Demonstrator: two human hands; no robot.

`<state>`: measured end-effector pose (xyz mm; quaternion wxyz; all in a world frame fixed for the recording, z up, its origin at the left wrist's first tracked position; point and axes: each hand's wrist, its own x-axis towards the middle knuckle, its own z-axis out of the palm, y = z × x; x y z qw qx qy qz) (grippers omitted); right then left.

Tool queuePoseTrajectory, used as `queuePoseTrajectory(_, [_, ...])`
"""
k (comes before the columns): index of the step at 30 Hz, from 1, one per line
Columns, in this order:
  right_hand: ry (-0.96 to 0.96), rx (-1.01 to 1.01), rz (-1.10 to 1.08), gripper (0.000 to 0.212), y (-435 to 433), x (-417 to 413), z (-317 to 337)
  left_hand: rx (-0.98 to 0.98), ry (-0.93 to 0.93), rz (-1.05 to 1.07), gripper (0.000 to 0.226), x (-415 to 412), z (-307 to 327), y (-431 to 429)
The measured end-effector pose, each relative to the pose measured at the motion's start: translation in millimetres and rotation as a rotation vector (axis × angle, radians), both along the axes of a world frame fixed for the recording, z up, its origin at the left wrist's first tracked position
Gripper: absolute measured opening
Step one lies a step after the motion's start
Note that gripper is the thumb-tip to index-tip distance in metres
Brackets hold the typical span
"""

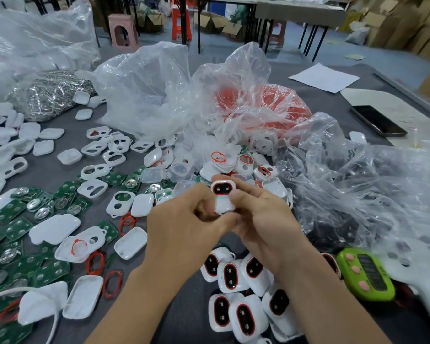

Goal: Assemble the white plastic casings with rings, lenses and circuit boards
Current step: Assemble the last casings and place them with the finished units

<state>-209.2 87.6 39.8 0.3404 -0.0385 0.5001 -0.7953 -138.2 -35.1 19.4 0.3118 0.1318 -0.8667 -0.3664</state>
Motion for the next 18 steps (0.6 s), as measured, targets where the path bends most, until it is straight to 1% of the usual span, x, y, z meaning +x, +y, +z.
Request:
queuePoseTrajectory(1, [-0.004, -0.009, 0.011, 0.033, 2, -2, 1, 0.113, 0.0, 0.009, 0.04, 0, 0, -2])
queuePoseTrajectory(3, [0.034, 0.03, 0.031, 0.035, 5, -4, 2, 0.245, 0.029, 0.029, 0.03, -2, -1, -8])
queuePoseTrajectory(8, [0.081, 0.08, 0.079, 0.041, 7, -4, 1, 0.417, 0.021, -0.034, 0.012, -8, -5, -15])
queuePoseTrajectory(12, [0.089, 0.053, 0.101, 0.034, 7, -3, 2, 0.499, 0.026, -0.072, 0.015, -10, -7, -15])
queuePoseTrajectory(16, [0.152, 0.095, 0.036, 0.044, 5, -2, 1, 0.573, 0.017, -0.136, 0.024, -10, -7, -13])
queuePoseTrajectory(18, [0.202, 0.14, 0.015, 0.047, 4, -1, 1, 0.575, -0.008, -0.175, 0.027, -9, -8, -11])
